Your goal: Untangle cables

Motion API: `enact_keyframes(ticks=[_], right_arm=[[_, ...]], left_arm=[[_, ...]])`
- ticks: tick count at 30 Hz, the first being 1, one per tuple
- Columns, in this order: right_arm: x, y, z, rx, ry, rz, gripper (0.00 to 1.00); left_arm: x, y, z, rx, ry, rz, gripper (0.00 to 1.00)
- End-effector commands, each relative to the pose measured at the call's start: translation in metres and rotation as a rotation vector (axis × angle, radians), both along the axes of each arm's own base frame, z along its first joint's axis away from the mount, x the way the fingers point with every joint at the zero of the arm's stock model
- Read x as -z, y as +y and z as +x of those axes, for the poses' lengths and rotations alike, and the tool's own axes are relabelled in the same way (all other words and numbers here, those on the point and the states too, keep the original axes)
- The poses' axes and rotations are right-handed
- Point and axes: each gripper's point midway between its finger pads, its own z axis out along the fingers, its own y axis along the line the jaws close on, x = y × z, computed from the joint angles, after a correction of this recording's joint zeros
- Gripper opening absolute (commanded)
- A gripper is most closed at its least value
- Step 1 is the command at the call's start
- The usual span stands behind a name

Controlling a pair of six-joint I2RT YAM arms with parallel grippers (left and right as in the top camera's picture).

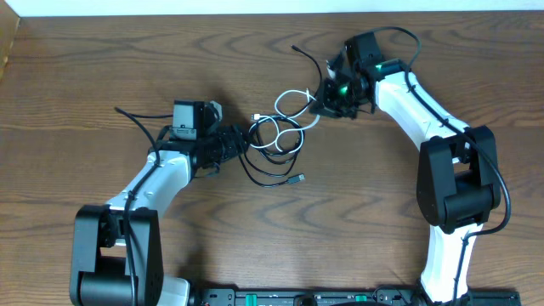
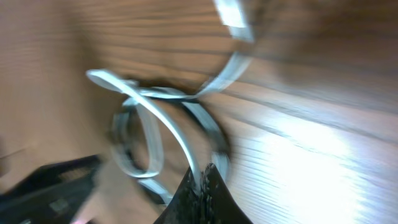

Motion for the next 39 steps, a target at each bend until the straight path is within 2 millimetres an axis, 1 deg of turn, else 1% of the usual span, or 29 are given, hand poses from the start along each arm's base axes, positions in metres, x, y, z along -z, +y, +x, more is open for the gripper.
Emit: enact_keyframes(ticks=[1,6,11,13,14,16,17,19,20,24,27,30,31,34,39], right_arm=[[0.005,-0.034,0.006,0.059,-0.046,-0.204,0.01],[0.013,-0.05,-0.003,0.075,-0.008,-0.298,0.01],[0.024,-0.071,-0.018,0.086,0.041,-0.42,0.01],[0.03,-0.076,-0.024,0.135,0.073,-0.442,0.01],[0.032,-0.077,-0.026,0.155,0.087,-0.441,0.01],[0.036,-0.078,-0.03,0.179,0.11,-0.443,0.01],[0.037,-0.079,-0.033,0.176,0.119,-0.447,0.01],[0.038,-0.081,-0.038,0.151,0.132,-0.462,0.01],[0.04,-0.081,-0.04,0.13,0.131,-0.468,0.01],[0.04,-0.081,-0.043,0.086,0.124,-0.478,0.01],[0.04,-0.081,-0.043,0.085,0.124,-0.477,0.01],[0.04,-0.077,-0.044,0.078,0.123,-0.476,0.01],[0.04,-0.075,-0.045,0.072,0.121,-0.475,0.01],[0.04,-0.067,-0.048,0.05,0.116,-0.476,0.01],[0.04,-0.058,-0.051,0.028,0.109,-0.477,0.01]], left_arm=[[0.003,-0.002,0.003,-0.004,0.002,0.042,0.65],[0.003,-0.015,-0.002,0.033,0.002,0.041,0.64],[0.003,-0.033,-0.009,0.084,-0.001,0.048,0.65],[0.004,-0.039,-0.011,0.1,-0.005,0.068,0.65],[0.005,-0.041,-0.012,0.107,-0.008,0.08,0.64],[0.006,-0.046,-0.015,0.105,0.001,0.089,0.58],[0.008,-0.048,-0.017,0.08,0.02,0.088,0.57],[0.011,-0.05,-0.022,0.027,0.061,0.084,0.53],[0.012,-0.052,-0.023,0.005,0.072,0.085,0.51],[0.018,-0.056,-0.029,-0.047,0.087,0.126,0.51],[0.018,-0.067,-0.033,-0.064,0.087,0.126,0.51],[0.011,-0.083,-0.026,-0.043,0.025,0.106,0.51],[0.009,-0.085,-0.024,-0.046,0.006,0.113,0.48],[0.01,-0.079,-0.018,-0.156,-0.004,0.135,0.42],[0.017,-0.075,-0.017,-0.237,0.006,0.161,0.41]])
